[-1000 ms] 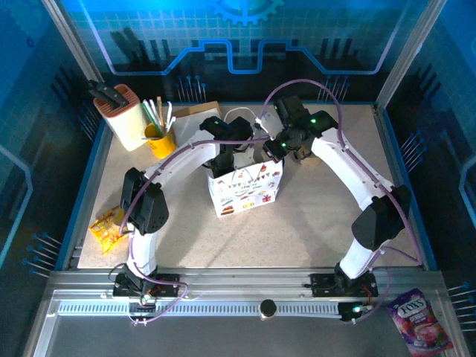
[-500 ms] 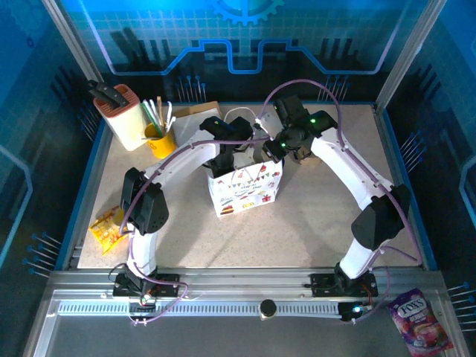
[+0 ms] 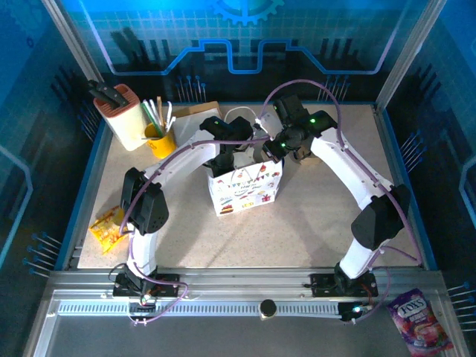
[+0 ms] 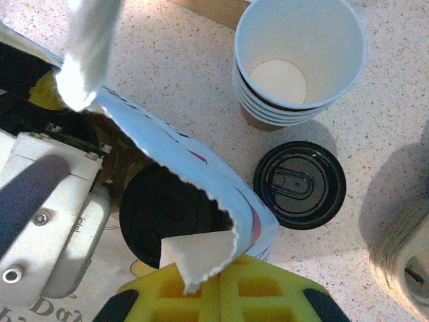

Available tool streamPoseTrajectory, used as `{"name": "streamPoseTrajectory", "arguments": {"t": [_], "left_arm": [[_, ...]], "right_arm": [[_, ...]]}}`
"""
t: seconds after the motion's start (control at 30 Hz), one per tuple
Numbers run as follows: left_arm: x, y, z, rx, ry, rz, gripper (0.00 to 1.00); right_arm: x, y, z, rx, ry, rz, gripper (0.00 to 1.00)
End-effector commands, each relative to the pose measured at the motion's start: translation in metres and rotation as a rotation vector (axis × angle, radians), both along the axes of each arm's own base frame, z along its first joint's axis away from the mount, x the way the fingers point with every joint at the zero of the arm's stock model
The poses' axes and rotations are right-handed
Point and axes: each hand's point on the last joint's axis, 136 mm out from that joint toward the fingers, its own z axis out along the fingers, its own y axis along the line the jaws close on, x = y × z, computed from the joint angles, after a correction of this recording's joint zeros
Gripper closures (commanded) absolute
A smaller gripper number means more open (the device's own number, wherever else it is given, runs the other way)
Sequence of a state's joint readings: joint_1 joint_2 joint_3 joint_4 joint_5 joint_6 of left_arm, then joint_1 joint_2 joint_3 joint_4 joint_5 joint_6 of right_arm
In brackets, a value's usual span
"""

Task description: Pack the takeout coffee

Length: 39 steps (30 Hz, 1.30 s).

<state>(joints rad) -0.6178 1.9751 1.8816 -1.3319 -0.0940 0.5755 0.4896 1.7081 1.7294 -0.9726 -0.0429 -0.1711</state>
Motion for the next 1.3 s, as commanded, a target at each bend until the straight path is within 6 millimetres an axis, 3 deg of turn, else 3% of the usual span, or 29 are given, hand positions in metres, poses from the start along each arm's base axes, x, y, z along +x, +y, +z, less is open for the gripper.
{"name": "streamPoseTrajectory", "arguments": {"t": [0.0, 0.83, 1.27], "left_arm": [[0.001, 0.006, 0.012, 0.001, -0.029, 0.012, 0.52], [0.005, -0.002, 0.012, -0.046, -0.046, -0.027, 0.52], [0.001, -0.003, 0.026, -0.064, -0.040, -0.041, 0.52]], "right_arm": [[-0.005, -0.008, -0.024, -0.064, 0.077, 0.004, 0.93], [-0.005, -0.010, -0.026, -0.075, 0.081, 0.002, 0.93], [-0.006, -0.004, -0.003, -0.048, 0.054, 0.005, 0.93]]}}
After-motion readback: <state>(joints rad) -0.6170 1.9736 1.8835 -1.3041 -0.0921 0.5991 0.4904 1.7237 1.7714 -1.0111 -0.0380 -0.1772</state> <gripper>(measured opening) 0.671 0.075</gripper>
